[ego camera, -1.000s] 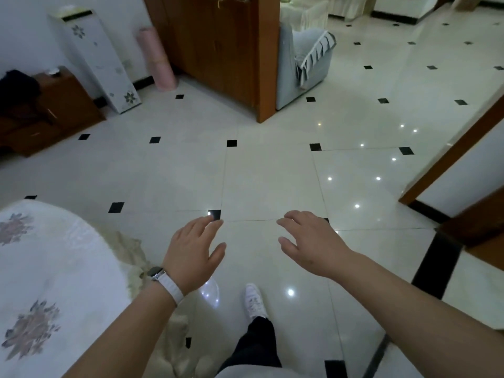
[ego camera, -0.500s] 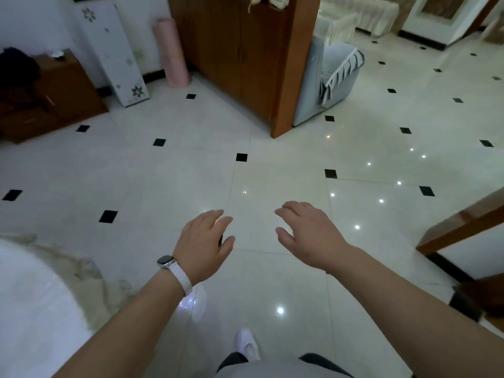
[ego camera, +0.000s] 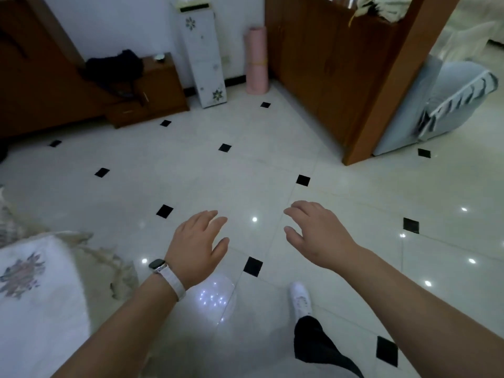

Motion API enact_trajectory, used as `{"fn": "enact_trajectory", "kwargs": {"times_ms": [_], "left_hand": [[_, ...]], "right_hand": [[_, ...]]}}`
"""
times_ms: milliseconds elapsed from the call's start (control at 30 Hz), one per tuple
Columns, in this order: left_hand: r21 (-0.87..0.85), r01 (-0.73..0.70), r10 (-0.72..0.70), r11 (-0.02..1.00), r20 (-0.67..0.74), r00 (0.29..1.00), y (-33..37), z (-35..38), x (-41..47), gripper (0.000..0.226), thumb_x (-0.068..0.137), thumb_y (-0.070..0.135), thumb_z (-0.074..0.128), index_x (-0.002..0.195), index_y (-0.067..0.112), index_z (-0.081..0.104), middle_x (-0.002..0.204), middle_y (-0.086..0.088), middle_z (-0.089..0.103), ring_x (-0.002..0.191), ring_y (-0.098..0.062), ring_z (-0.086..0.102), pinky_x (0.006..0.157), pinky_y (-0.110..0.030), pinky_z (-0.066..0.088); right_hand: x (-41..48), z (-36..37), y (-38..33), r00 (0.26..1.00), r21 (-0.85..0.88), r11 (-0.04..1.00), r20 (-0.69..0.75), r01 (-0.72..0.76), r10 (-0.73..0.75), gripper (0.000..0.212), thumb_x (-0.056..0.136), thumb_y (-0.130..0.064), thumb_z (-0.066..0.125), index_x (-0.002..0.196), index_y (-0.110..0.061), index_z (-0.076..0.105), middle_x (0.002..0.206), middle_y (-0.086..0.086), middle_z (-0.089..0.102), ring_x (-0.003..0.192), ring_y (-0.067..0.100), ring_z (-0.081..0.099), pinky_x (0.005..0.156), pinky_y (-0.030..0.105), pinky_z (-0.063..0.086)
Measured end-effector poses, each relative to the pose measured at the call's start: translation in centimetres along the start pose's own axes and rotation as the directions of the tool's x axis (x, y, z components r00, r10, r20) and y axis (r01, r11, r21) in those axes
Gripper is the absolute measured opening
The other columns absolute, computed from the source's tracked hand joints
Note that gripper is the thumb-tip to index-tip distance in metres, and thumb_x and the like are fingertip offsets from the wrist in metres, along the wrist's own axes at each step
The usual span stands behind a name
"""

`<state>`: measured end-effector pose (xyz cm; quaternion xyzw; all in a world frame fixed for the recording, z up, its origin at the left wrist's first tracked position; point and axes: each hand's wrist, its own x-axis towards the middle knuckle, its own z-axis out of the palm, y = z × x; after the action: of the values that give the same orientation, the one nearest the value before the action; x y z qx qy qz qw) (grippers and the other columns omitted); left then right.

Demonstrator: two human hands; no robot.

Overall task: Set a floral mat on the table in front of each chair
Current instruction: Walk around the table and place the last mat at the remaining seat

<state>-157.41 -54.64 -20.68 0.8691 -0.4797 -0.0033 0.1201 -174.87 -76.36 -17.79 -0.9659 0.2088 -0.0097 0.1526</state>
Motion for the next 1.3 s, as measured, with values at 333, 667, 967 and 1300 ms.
{"fn": "enact_trajectory", "kwargs": {"times_ms": [333, 667, 967, 1300], "left_hand": [[0.047, 0.315, -0.312, 0.948, -0.064, 0.948, -0.8, -1.8, 11.7, 0.048, 0.088, 0.046, 0.042, 0.126, 0.021, 0.059, 0.131, -0.003, 0.059, 0.122, -0.026, 0.053, 0.094, -0.045, 0.047], [0.015, 0.588, -0.576, 0.809, -0.185, 0.797, -9.2, -3.9, 13.8, 0.046, 0.087, 0.044, 0.046, 0.124, 0.019, 0.06, 0.129, -0.005, 0.06, 0.118, -0.029, 0.055, 0.093, -0.047, 0.048], [-0.038, 0.742, -0.72, 0.669, -0.282, 0.634, -26.2, -4.5, 13.5, 0.049, 0.085, 0.044, 0.045, 0.121, 0.016, 0.063, 0.125, -0.008, 0.063, 0.112, -0.031, 0.058, 0.092, -0.043, 0.046], [-0.076, 0.793, -0.772, 0.605, -0.3, 0.56, -49.3, -10.6, 13.8, 0.048, 0.086, 0.043, 0.045, 0.12, 0.015, 0.062, 0.125, -0.009, 0.062, 0.111, -0.032, 0.058, 0.09, -0.045, 0.048]], "right_hand": [[19.2, -3.7, 4.7, 0.952, 0.095, 0.951, 0.064, 0.294, -0.301, 0.043, 0.097, -0.039, 0.046, 0.136, -0.022, 0.051, 0.141, -0.004, 0.048, 0.129, 0.019, 0.042, 0.105, 0.034, 0.033], [33.9, -3.1, -1.6, 0.836, 0.134, 0.844, 0.126, 0.519, -0.534, 0.041, 0.097, -0.036, 0.048, 0.135, -0.019, 0.052, 0.138, -0.003, 0.049, 0.126, 0.02, 0.044, 0.102, 0.034, 0.035], [47.2, 3.0, -18.0, 0.675, 0.109, 0.702, 0.205, 0.704, -0.709, 0.04, 0.097, -0.036, 0.048, 0.134, -0.021, 0.052, 0.137, -0.005, 0.05, 0.127, 0.019, 0.043, 0.104, 0.034, 0.033], [61.7, 5.9, -40.4, 0.559, 0.08, 0.59, 0.238, 0.804, -0.794, 0.041, 0.097, -0.036, 0.048, 0.134, -0.019, 0.053, 0.137, -0.003, 0.05, 0.126, 0.019, 0.044, 0.104, 0.034, 0.034]]}}
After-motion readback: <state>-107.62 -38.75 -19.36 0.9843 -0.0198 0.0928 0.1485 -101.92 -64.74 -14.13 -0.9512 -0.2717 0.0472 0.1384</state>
